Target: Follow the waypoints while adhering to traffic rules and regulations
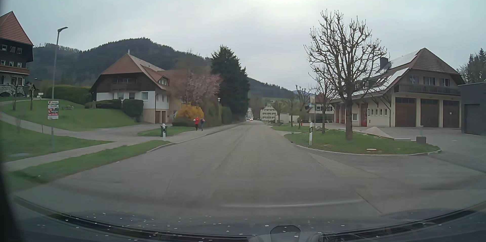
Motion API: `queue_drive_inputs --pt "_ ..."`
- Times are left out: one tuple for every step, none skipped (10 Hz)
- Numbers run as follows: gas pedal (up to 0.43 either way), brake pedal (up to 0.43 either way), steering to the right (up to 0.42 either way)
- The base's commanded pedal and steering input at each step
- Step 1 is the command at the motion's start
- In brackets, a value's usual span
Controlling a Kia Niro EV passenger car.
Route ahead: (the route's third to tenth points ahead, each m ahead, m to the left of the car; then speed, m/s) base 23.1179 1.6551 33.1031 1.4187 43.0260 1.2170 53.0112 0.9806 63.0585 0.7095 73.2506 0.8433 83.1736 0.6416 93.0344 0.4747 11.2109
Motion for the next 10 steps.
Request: queue_drive_inputs --pt "0.028 0.0 0.002" --pt "0.028 0.0 0.0" --pt "0.028 0.0 -0.001" --pt "0.028 0.0 -0.001" --pt "0.028 0.0 -0.001" --pt "0.028 0.0 -0.003" --pt "0.028 0.0 -0.004" --pt "0.028 0.0 -0.004" --pt "0.028 0.0 -0.004" --pt "0.028 0.0 -0.004"
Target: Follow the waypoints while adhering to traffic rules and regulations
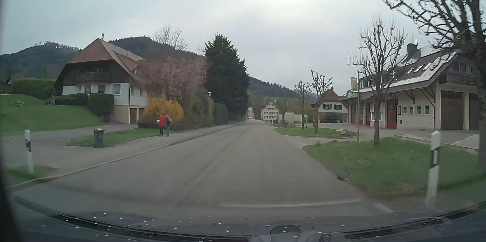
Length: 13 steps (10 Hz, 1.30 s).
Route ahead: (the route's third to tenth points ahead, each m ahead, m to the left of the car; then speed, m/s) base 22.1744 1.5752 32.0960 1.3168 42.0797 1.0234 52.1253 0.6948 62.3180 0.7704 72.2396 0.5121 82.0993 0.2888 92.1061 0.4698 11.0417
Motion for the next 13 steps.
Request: queue_drive_inputs --pt "0.028 0.0 -0.004" --pt "0.028 0.0 -0.004" --pt "0.028 0.0 -0.003" --pt "0.028 0.0 -0.003" --pt "0.028 0.0 -0.002" --pt "0.028 0.0 0.0" --pt "0.028 0.0 0.0" --pt "0.028 0.0 0.0" --pt "0.028 0.0 0.0" --pt "0.028 0.0 0.0" --pt "0.028 0.0 0.0" --pt "0.028 0.0 0.0" --pt "0.028 0.0 0.0"
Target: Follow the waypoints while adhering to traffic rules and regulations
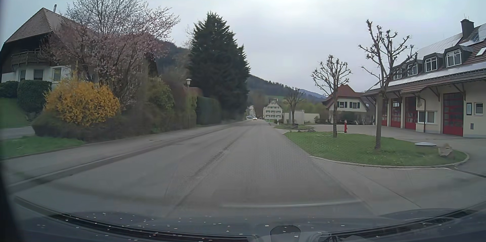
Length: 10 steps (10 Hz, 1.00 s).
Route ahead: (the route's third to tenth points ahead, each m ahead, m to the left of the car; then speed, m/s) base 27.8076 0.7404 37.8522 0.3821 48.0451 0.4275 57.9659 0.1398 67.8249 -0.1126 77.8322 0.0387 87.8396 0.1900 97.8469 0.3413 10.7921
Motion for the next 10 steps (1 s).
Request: queue_drive_inputs --pt "0.028 0.0 0.0" --pt "0.028 0.0 0.0" --pt "0.028 0.0 0.0" --pt "0.028 0.0 0.0" --pt "0.028 0.0 0.0" --pt "0.039 0.0 0.0" --pt "0.039 0.0 0.0" --pt "0.039 0.0 0.0" --pt "0.039 0.0 0.0" --pt "0.039 0.0 0.0"
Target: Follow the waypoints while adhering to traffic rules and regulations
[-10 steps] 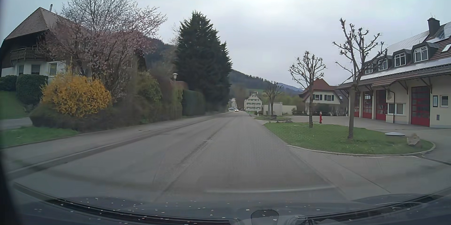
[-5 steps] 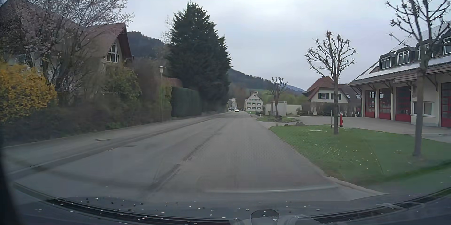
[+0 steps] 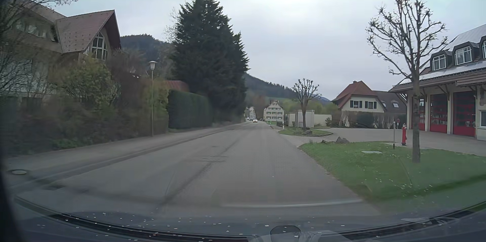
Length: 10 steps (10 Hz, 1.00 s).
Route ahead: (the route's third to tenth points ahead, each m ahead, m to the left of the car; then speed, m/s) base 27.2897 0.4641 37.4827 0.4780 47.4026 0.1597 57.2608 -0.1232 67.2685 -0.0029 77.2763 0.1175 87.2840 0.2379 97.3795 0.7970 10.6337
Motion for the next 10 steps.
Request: queue_drive_inputs --pt "0.039 0.0 0.0" --pt "0.039 0.0 0.0" --pt "0.039 0.0 0.0" --pt "0.039 0.0 0.0" --pt "0.039 0.0 0.0" --pt "0.039 0.0 0.001" --pt "0.039 0.0 0.001" --pt "0.039 0.0 0.0" --pt "0.039 0.0 0.001" --pt "0.047 0.0 0.001"
